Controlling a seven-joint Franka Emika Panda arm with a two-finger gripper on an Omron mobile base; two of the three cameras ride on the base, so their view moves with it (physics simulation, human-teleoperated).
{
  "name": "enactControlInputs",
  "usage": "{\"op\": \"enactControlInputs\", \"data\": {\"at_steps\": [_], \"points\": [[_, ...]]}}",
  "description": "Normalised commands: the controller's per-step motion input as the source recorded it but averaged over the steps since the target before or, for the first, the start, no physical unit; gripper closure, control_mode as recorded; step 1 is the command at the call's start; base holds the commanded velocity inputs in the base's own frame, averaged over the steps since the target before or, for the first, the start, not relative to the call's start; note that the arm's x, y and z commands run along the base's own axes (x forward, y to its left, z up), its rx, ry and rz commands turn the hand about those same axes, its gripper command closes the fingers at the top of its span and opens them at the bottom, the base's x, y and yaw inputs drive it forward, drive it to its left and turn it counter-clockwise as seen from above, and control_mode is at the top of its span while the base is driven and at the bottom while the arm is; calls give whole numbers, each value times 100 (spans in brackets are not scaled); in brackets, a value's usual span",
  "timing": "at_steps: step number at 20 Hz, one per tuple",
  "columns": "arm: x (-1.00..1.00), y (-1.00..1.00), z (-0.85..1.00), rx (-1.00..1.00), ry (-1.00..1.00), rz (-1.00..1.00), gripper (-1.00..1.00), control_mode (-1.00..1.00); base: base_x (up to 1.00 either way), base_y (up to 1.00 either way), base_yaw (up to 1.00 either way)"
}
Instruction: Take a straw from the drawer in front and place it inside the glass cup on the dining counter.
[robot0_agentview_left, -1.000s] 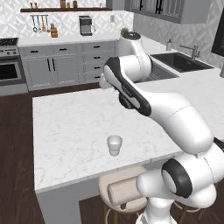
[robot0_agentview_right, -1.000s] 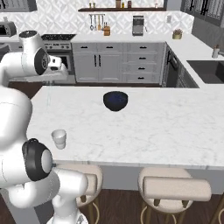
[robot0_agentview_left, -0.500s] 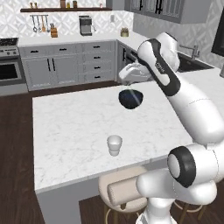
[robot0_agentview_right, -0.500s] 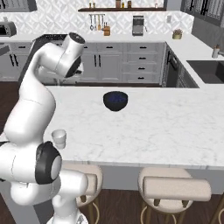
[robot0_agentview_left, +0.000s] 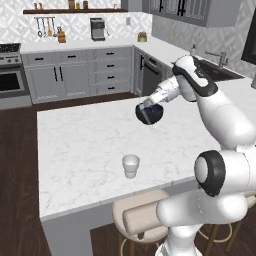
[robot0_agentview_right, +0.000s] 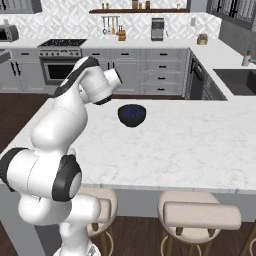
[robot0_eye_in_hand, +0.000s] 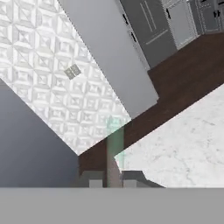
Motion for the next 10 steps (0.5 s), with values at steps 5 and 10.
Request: {"op": "enactControlInputs", "data": {"at_steps": [5,10], "points": [[-32,25,-20,32,-19,46,100,-100,0,0,0],[-36,4,-50,22,-37,32,100,-100,0,0,0]]}}
